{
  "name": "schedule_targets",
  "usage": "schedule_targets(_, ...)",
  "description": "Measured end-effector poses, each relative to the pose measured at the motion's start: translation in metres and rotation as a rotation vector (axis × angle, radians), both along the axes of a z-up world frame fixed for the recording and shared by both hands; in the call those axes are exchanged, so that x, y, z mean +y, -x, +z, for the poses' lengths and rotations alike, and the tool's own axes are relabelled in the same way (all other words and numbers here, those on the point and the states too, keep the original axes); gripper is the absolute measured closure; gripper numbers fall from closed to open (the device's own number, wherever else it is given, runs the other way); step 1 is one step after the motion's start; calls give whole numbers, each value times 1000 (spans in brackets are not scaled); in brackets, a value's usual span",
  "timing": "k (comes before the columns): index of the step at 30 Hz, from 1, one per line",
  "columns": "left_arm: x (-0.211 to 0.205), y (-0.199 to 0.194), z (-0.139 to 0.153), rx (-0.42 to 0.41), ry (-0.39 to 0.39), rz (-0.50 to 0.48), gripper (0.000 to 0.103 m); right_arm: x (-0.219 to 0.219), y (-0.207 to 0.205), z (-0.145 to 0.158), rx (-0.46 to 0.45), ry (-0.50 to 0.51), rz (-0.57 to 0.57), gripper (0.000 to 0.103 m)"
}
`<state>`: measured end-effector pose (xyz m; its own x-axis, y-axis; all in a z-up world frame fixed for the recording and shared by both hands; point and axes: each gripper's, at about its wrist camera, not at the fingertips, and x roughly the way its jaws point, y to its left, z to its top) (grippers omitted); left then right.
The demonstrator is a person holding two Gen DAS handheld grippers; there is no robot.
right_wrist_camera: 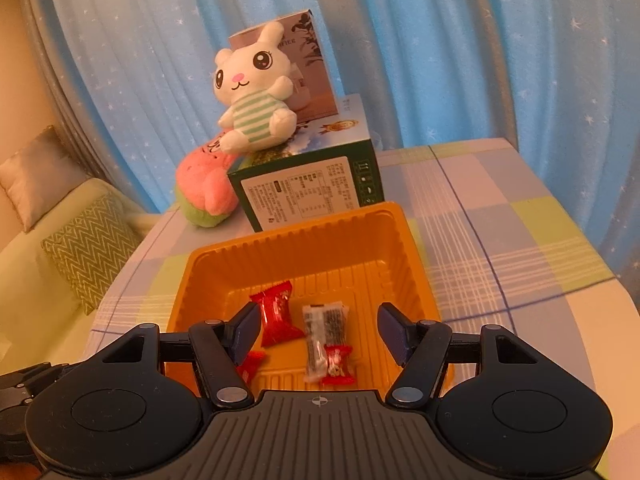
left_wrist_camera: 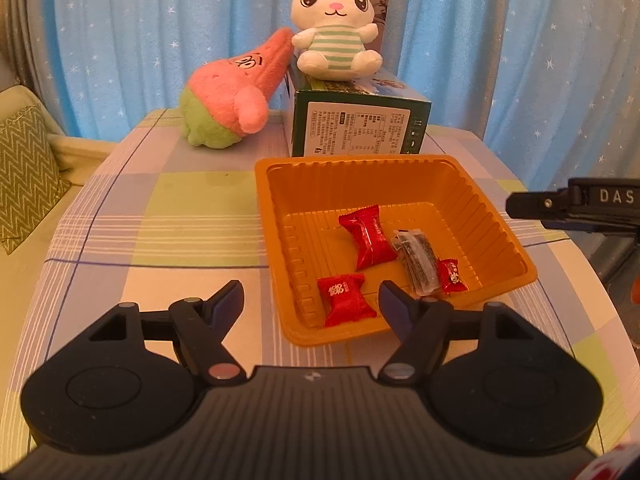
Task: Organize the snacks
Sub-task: 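Move both tools back toward the remaining snack pile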
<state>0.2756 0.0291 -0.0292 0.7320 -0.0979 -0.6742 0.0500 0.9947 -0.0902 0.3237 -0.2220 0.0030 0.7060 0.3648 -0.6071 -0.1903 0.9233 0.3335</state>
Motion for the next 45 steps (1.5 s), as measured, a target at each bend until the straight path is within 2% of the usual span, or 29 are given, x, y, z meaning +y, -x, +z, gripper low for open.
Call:
schedule_targets(11,-7,78,22,-28,-18,2,31,-4,90,21,-6,65,-22,38)
schedule_targets(17,-4,127,36,-19,20,6,31,-9,149,35,0,0,-45,38)
schedule_targets(21,4,155,40,1,40,24,31,-10,187,40,-4,-2,-60,38)
schedule_targets(28,8,193,42,18,3,21,31,-5,238,40,-8,36,-46,38)
schedule_targets(37,1,221,39,40,-28,0,31,-1,271,36,-4,65,-33,38)
schedule_targets(45,-6,231,37,47,-55,-17,31,7,282,36,-25,127,1,38)
